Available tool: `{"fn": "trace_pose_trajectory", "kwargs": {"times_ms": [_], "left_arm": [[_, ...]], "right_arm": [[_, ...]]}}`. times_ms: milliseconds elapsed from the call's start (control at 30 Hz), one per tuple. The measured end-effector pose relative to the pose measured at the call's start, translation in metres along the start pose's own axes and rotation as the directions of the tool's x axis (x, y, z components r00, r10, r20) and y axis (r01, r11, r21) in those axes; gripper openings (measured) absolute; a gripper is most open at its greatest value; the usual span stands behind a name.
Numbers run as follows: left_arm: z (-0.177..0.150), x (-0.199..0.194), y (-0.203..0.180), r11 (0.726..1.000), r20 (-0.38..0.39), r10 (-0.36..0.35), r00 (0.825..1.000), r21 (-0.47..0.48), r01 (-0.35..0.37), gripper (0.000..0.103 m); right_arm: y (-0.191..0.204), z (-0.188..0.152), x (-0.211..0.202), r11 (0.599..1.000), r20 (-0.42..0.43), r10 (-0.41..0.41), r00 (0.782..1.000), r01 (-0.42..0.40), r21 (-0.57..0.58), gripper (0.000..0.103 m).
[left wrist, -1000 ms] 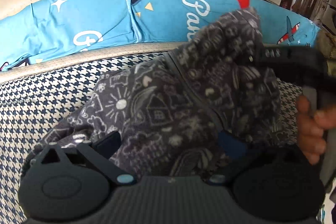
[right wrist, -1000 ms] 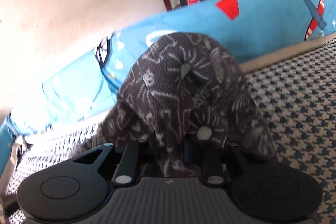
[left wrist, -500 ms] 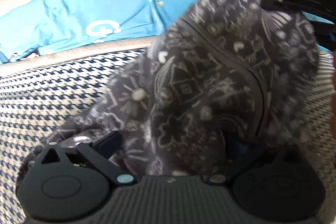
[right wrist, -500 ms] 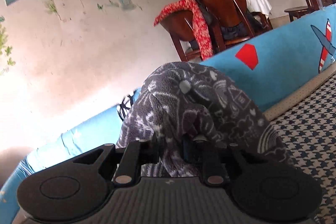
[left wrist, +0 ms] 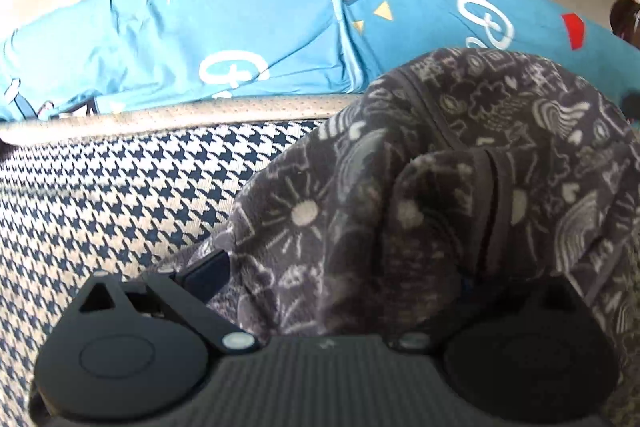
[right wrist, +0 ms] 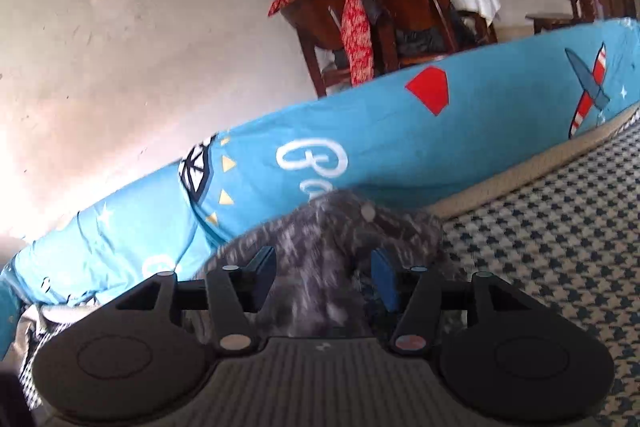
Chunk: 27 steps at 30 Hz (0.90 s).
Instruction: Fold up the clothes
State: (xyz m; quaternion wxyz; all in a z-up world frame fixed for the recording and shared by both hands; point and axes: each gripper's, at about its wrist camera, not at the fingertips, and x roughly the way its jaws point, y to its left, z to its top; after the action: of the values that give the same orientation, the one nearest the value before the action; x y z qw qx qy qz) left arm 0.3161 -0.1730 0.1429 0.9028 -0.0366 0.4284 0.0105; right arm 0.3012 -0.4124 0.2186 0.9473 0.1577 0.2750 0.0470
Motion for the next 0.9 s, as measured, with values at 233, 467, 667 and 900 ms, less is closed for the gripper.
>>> {"fn": "trace_pose_trajectory", "kwargs": {"times_ms": [233, 467, 667, 900], "left_arm": [[0.01, 0.006, 0.005, 0.999, 0.03, 0.049, 0.998, -0.017, -0.049, 0.103], [0.02, 0.01, 0.027, 0.992, 0.02, 0.061, 0.998, -0.113, -0.058, 0.103], [0.019, 0.01, 0.028, 0.993, 0.02, 0.06, 0.998, -0.108, -0.057, 0.103], [0.023, 0.01, 0.039, 0.987, 0.021, 0.075, 0.997, -0.144, -0.071, 0.103]], "right_arm": [[0.003, -0.022, -0.008, 0.994, -0.098, 0.055, 0.994, -0.064, -0.092, 0.054], [0.011, -0.041, -0.002, 0.974, -0.185, 0.117, 0.976, -0.149, -0.172, 0.054], [0.019, -0.059, 0.013, 0.957, -0.262, 0.182, 0.948, -0.232, -0.173, 0.055], [0.039, -0.085, 0.037, 0.945, -0.331, 0.177, 0.927, -0.254, -0.206, 0.057]]}}
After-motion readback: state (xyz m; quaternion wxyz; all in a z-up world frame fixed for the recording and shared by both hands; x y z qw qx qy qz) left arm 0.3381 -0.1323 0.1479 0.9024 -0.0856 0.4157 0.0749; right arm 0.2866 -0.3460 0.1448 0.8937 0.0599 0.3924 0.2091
